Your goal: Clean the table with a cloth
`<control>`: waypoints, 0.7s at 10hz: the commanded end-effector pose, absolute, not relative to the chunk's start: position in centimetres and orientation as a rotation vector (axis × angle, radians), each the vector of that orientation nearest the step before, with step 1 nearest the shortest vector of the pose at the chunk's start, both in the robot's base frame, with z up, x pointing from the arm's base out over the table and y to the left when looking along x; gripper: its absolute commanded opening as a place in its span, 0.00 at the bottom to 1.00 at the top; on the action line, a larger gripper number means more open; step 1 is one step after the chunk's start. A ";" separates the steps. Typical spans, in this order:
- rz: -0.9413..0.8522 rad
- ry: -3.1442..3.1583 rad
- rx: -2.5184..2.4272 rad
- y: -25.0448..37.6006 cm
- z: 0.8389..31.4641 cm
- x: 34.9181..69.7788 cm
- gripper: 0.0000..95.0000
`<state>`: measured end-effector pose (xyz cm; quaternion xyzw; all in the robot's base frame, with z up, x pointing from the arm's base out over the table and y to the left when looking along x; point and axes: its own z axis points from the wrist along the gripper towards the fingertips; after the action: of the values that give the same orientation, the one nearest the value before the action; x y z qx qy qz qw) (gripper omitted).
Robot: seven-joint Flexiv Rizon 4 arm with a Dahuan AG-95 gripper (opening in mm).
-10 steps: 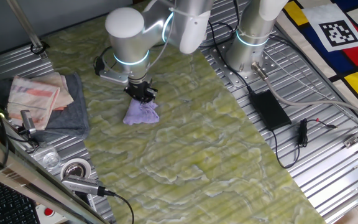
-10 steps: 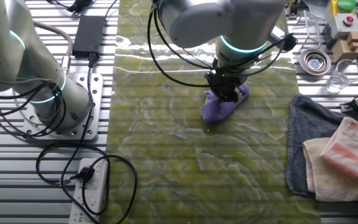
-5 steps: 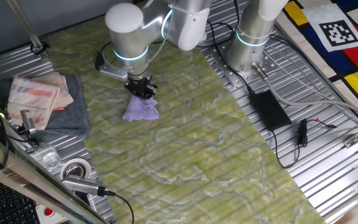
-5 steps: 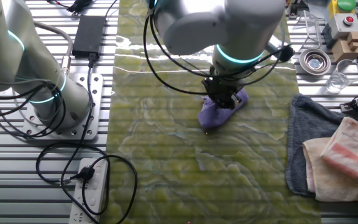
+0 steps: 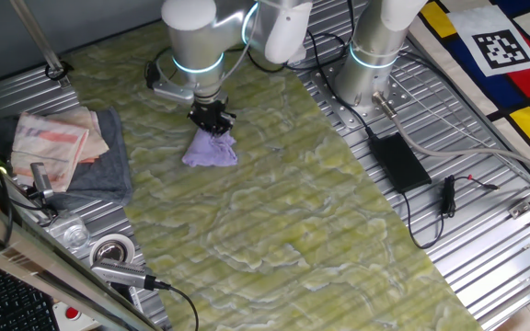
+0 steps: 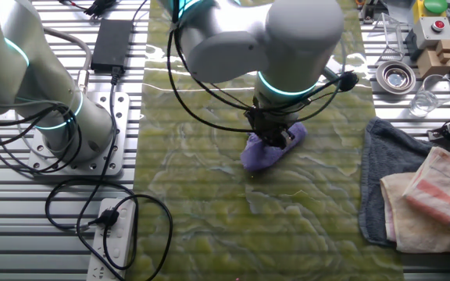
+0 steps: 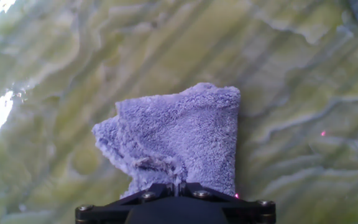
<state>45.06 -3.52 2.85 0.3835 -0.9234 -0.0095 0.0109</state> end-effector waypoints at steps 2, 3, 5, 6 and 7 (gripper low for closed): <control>-0.037 -2.872 1.190 -4.5 3.3 44.5 0.00; -0.042 -2.861 1.184 -4.9 3.4 44.2 0.00; -0.042 -2.841 1.184 -5.3 3.6 44.0 0.00; -0.050 -2.820 1.186 -5.3 3.6 44.0 0.00; -0.060 -2.805 1.181 -5.3 3.6 44.0 0.00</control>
<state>44.05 -5.35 3.50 0.3880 -0.9203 -0.0182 0.0469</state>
